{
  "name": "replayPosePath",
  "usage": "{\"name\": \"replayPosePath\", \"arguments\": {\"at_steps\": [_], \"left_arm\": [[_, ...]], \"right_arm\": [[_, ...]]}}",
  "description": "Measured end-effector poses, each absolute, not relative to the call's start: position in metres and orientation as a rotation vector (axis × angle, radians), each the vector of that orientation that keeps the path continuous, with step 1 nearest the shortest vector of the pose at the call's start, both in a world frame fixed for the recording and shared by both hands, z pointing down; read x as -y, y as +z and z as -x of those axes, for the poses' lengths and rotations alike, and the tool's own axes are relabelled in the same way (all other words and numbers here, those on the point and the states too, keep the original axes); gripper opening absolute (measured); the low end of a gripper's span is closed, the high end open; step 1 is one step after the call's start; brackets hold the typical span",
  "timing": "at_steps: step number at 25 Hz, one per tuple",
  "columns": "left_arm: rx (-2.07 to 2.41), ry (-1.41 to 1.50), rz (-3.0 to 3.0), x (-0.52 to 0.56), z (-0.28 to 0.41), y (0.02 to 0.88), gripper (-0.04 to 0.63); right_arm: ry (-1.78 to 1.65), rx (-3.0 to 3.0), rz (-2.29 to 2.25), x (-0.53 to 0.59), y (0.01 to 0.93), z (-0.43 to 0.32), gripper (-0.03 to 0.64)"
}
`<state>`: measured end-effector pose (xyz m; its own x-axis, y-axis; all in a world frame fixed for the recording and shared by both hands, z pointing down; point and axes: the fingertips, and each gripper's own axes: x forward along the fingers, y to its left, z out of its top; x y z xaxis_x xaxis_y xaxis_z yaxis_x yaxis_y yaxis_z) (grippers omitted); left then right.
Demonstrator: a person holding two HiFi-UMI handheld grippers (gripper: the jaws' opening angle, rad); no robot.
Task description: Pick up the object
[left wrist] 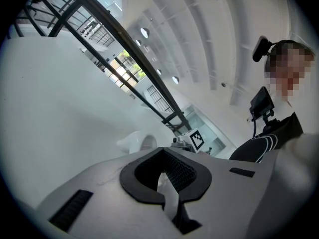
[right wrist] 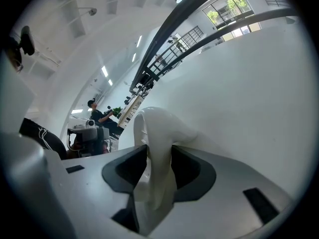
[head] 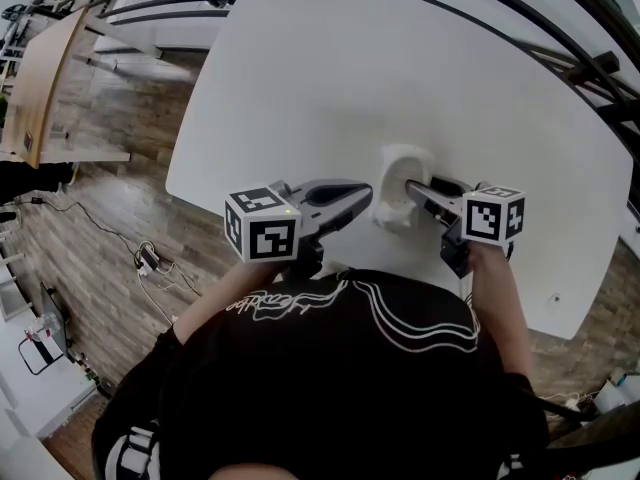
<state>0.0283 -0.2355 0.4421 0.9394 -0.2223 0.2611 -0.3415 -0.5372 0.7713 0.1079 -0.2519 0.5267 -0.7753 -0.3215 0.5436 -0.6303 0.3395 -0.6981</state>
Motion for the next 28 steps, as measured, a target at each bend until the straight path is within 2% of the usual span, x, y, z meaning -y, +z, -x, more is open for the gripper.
{"name": "replayPosePath", "arguments": {"at_steps": [28], "left_arm": [[0.426, 0.144, -2.170, 0.225, -0.014, 0.431, 0.008]], "right_arm": [[1.432, 2.334, -0.959, 0.252, 0.514, -0.109, 0.127]]}}
